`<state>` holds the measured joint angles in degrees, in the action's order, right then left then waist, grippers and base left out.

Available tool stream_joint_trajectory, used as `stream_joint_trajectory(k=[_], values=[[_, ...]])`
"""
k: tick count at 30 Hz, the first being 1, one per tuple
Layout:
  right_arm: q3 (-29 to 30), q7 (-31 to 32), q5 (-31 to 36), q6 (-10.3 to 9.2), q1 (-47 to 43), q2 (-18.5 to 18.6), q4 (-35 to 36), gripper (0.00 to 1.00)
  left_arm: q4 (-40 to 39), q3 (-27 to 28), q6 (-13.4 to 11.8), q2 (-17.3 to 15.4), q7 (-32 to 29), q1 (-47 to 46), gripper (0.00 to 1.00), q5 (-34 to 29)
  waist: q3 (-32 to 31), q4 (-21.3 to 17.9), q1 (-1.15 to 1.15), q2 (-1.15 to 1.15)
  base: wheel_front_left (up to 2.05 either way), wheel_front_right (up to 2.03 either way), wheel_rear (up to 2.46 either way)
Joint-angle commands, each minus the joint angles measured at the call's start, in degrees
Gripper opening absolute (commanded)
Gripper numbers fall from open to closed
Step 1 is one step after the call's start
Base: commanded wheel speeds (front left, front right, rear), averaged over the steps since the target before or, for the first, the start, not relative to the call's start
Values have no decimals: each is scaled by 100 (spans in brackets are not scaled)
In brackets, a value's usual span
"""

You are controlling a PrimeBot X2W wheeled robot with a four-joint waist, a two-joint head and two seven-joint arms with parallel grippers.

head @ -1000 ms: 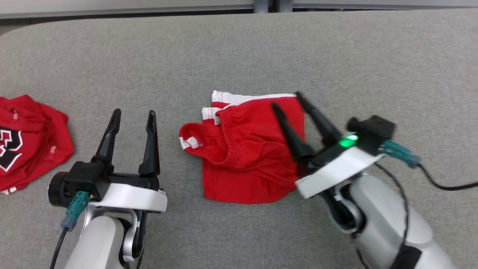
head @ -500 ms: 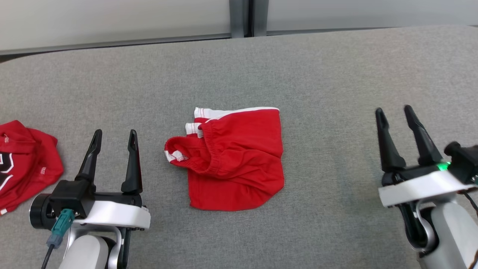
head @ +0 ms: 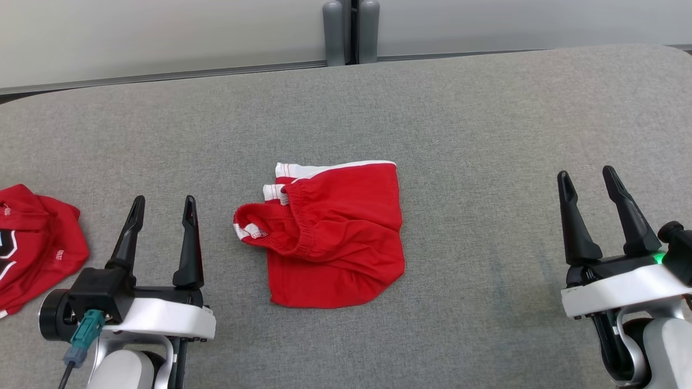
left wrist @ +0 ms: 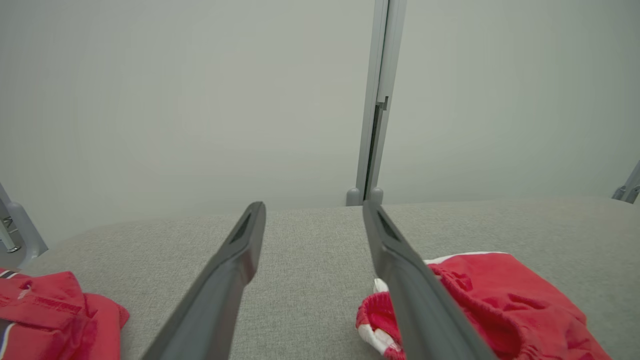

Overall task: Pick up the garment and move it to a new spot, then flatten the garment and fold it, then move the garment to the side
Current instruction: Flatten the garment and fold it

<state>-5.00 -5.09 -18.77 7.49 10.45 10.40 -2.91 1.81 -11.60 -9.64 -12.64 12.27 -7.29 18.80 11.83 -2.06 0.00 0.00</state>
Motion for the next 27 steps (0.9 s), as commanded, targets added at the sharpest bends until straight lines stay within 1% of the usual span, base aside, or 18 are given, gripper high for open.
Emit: stream_joint_trajectory(k=[1,8,9,10,11,14,16,21,22,27], values=[[23,45,54,0,-81,-4,73,100,-35,3,-29,-45,-2,47,100,40,5,9,0,0,0,0,0],[68,142,182,0,-58,-43,170,100,-74,-22,-51,-49,-5,13,100,30,46,61,0,0,0,0,0],[81,134,201,0,-17,-56,179,67,-83,-30,-50,-47,-7,-16,100,29,67,80,0,0,0,0,0],[41,172,224,0,26,-68,165,32,-94,-39,-48,-45,-7,-50,100,28,95,101,0,0,0,0,0],[-10,226,234,0,73,-85,137,0,-103,-45,-44,-41,-5,-84,100,29,123,124,0,0,0,0,0],[-211,312,248,0,302,-131,13,0,-127,-82,-24,-21,12,-196,100,17,241,206,0,0,0,0,0],[-449,333,189,0,526,-237,-129,0,-127,-111,-11,-1,27,-248,100,8,330,267,0,0,0,0,0],[-1219,360,51,0,1153,-479,-801,0,-56,-196,35,87,85,-455,100,-4,530,441,0,0,0,0,0],[-1219,360,51,0,1153,-479,-801,0,-56,-196,35,87,85,-455,100,-4,530,441,0,0,0,0,0],[-2175,256,-171,0,1795,-670,-1647,0,42,-274,83,173,143,-648,100,-10,681,583,0,0,0,0,0]])
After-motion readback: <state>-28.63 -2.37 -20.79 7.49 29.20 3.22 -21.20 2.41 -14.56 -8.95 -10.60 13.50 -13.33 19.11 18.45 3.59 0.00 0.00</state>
